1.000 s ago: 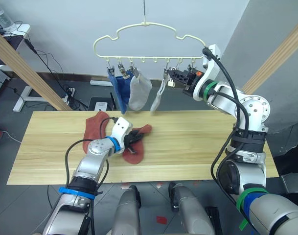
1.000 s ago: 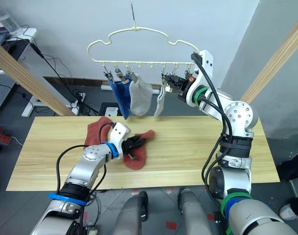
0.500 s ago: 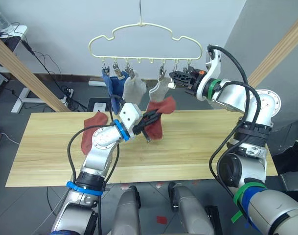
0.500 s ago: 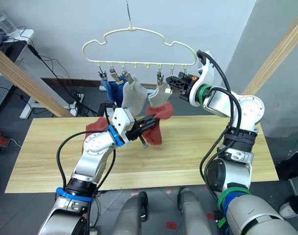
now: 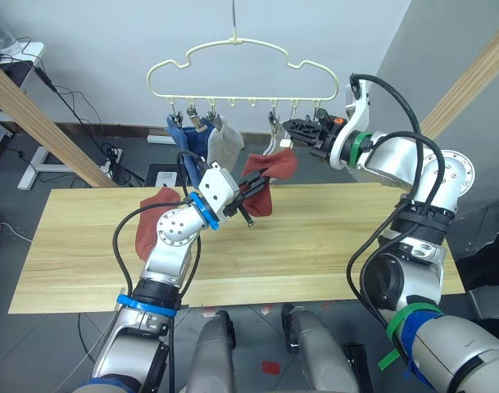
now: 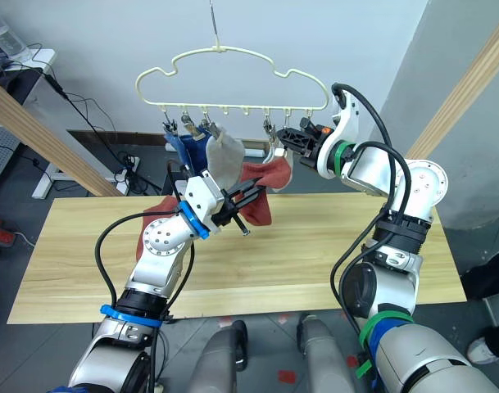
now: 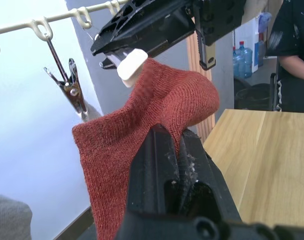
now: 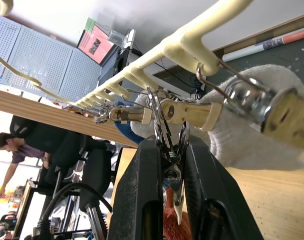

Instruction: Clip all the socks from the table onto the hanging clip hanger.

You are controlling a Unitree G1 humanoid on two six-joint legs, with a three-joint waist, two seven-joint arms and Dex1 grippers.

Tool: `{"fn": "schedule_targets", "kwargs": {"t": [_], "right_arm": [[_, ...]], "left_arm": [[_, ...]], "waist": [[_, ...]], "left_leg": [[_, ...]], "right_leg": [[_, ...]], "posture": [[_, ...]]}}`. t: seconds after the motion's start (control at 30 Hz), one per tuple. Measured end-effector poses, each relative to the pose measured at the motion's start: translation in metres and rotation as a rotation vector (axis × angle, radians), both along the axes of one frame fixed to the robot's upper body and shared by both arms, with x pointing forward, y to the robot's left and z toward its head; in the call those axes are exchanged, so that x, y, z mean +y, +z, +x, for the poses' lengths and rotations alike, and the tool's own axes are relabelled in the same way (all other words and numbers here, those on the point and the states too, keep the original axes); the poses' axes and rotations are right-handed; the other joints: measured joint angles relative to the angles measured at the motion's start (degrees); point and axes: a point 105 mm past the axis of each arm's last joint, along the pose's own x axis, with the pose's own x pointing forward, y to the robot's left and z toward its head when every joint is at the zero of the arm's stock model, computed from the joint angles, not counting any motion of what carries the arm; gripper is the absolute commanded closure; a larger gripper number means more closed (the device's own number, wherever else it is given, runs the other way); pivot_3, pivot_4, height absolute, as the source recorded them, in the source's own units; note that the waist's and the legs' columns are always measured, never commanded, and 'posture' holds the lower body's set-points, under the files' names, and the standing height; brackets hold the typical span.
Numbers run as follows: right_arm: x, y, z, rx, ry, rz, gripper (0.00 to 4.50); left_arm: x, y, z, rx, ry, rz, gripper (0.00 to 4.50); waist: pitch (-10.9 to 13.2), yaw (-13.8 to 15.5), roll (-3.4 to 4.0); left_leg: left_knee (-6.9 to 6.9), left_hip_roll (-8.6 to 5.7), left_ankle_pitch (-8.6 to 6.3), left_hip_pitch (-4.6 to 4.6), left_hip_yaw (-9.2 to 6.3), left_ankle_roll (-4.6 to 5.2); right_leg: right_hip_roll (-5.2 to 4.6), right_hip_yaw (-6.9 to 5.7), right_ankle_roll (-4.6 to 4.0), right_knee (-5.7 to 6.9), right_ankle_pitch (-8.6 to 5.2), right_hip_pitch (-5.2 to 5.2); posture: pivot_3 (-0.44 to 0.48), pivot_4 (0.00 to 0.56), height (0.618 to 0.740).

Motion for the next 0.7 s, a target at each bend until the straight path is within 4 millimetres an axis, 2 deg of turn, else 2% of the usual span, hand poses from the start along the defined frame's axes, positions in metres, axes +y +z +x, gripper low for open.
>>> {"fn": "schedule_targets", "kwargs": {"t": [0.33, 0.7], "right_arm": [[0.001, 0.0, -0.001, 0.007, 0.008, 0.01, 4.29], [0.004, -0.002, -0.002, 0.002, 0.026, -0.014, 4.29]], "left_arm": [[0.001, -0.002, 0.003, 0.01, 0.012, -0.006, 4.49], [0.001, 0.009, 0.006, -0.022, 0.027, -0.034, 4.49]], "waist": [[0.0, 0.0, 0.0], [0.0, 0.0, 0.0]], "left_leg": [[0.0, 0.0, 0.0, 0.0, 0.0, 0.0], [-0.03, 0.0, -0.01, 0.0, 0.0, 0.01]], "right_leg": [[0.0, 0.0, 0.0, -0.01, 0.0, 0.0], [0.0, 0.0, 0.0, -0.03, 0.0, 0.0]], "posture": [[-0.102, 0.355, 0.74], [-0.095, 0.356, 0.74]]}}
